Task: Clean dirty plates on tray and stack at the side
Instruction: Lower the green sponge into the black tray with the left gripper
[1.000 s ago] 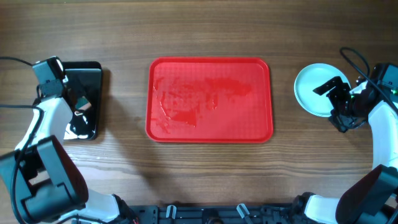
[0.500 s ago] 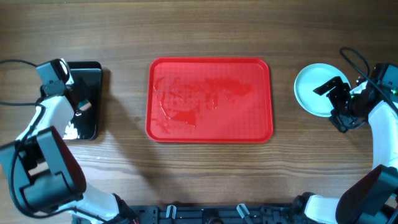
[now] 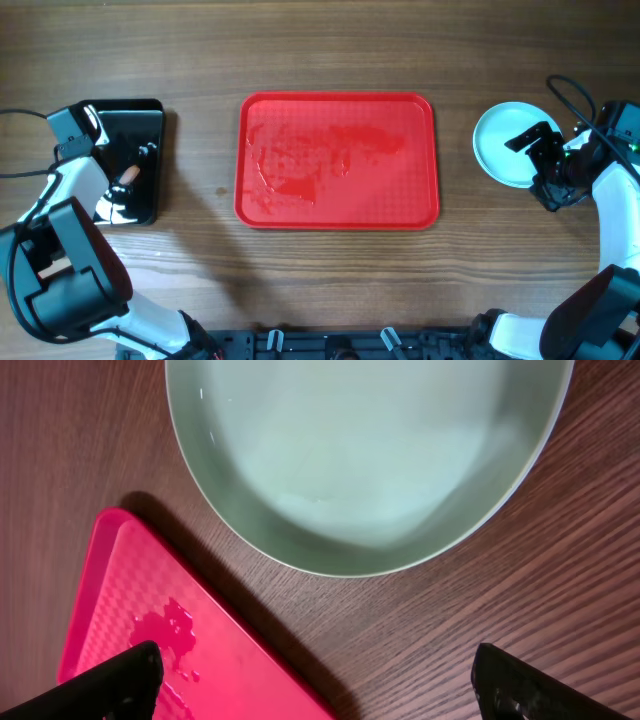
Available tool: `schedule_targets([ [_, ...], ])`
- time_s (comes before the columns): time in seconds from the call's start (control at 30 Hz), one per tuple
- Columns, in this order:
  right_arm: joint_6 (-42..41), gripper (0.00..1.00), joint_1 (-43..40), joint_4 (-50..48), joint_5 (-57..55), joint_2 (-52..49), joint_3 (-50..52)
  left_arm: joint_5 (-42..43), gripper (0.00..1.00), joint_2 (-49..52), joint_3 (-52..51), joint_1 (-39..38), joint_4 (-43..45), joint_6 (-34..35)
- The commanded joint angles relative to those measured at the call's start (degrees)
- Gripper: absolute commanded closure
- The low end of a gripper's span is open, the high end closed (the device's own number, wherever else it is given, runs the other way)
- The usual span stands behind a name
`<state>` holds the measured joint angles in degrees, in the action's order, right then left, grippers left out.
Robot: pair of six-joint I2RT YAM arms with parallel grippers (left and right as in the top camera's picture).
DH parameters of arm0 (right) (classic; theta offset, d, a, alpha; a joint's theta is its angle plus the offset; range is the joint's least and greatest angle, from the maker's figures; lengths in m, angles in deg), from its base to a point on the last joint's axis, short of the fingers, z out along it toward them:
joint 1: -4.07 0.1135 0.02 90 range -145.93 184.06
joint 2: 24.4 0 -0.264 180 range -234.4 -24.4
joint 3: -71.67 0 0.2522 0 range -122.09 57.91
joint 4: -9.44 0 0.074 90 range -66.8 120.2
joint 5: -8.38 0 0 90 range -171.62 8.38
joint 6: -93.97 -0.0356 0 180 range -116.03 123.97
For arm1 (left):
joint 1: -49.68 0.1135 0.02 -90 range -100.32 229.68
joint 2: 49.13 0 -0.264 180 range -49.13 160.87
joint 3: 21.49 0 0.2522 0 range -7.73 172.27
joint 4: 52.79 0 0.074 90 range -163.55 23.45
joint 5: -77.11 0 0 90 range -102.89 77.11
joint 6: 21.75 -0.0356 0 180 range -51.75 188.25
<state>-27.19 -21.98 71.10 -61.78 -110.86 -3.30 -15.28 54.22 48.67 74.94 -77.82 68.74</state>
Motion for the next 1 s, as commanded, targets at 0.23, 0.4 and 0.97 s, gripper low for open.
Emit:
schedule_targets([
  [0.23,1.18,0.00,0.15,-0.50,-0.98,0.52,-0.04,6.93,0.96,-1.14,0.61,0.37,0.39,3.85],
  [0.4,1.18,0.00,0.15,-0.48,-0.96,0.55,-0.04,11.76,0.96,-8.63,1.42,0.37,-0.15,4.83],
  [0.97,2.51,0.00,0.15,-0.35,-0.96,0.52,-0.04,3.39,0.96,-2.89,-0.17,1.81,-4.42,4.66],
])
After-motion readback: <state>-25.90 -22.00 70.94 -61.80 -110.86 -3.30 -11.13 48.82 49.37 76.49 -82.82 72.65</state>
